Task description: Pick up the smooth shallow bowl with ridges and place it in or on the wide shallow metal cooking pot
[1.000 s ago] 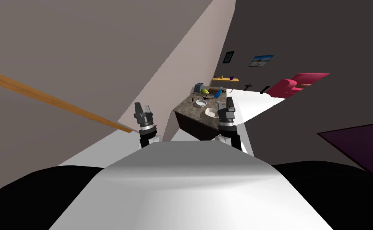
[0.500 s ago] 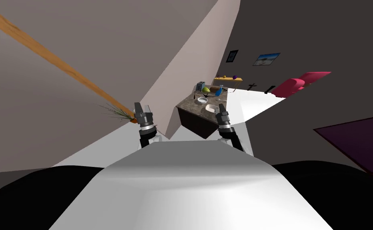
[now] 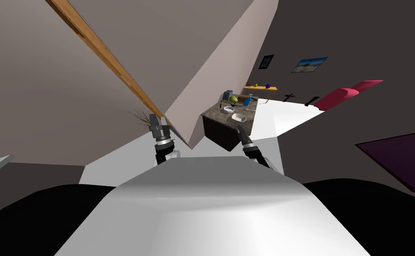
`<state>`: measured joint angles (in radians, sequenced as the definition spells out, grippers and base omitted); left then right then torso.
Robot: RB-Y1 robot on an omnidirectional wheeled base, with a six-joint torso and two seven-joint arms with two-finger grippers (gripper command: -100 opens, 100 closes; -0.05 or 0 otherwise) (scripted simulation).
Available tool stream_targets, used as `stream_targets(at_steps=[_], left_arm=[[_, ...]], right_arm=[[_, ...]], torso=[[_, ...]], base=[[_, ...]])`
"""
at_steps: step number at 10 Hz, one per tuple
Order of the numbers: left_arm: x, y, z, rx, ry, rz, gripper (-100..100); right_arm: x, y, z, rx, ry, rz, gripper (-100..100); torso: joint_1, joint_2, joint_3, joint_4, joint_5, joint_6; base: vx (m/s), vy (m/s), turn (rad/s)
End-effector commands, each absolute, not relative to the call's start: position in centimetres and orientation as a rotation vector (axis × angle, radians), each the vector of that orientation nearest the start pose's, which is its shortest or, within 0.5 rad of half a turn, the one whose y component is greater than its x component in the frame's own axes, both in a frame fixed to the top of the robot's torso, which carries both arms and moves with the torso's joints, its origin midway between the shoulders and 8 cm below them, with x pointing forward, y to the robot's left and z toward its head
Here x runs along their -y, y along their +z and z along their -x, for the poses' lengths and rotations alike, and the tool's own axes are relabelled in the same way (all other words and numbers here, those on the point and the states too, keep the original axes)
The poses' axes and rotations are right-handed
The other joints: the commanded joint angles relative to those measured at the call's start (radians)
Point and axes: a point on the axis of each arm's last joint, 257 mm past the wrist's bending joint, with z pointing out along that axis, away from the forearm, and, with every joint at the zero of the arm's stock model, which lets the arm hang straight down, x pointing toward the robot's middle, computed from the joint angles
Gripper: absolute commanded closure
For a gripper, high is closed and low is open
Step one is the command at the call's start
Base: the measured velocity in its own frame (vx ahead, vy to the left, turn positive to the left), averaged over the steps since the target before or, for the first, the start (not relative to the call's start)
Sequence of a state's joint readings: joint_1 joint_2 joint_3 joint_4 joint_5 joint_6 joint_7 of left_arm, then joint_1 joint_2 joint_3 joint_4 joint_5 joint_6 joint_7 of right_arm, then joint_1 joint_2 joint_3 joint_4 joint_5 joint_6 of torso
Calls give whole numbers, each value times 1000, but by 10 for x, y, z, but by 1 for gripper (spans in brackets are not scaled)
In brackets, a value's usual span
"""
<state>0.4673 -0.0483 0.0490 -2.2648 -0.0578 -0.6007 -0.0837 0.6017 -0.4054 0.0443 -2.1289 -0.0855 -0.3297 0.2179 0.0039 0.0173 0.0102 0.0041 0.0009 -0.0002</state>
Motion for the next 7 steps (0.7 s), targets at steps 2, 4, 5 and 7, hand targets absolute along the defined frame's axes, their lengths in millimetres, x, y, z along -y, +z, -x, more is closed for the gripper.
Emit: stream_targets(at_steps=[2, 4, 5, 7], left_arm=[[-285, 46, -329, -546, -1172, 530, 0], [-285, 46, -329, -546, -1172, 530, 0], [-285, 46, -329, -546, -1172, 530, 0], [-285, 46, -329, -546, -1172, 530, 0]], right_arm=[[296, -173, -366, -1385, 926, -623, -100], [306, -202, -361, -1464, 871, -623, -100], [314, -223, -354, -1529, 825, -613, -100], [332, -260, -343, -1620, 749, -624, -100]], torso=[[-4, -4, -2, -1, -1, 0], [-6, -8, -5, -2, -1, 0], [-6, -9, -5, -2, -1, 0], [-3, -10, -5, -2, -1, 1]], base=[[-168, 20, 105], [-113, 3, 129], [-140, 49, 295], [-119, 48, 131]])
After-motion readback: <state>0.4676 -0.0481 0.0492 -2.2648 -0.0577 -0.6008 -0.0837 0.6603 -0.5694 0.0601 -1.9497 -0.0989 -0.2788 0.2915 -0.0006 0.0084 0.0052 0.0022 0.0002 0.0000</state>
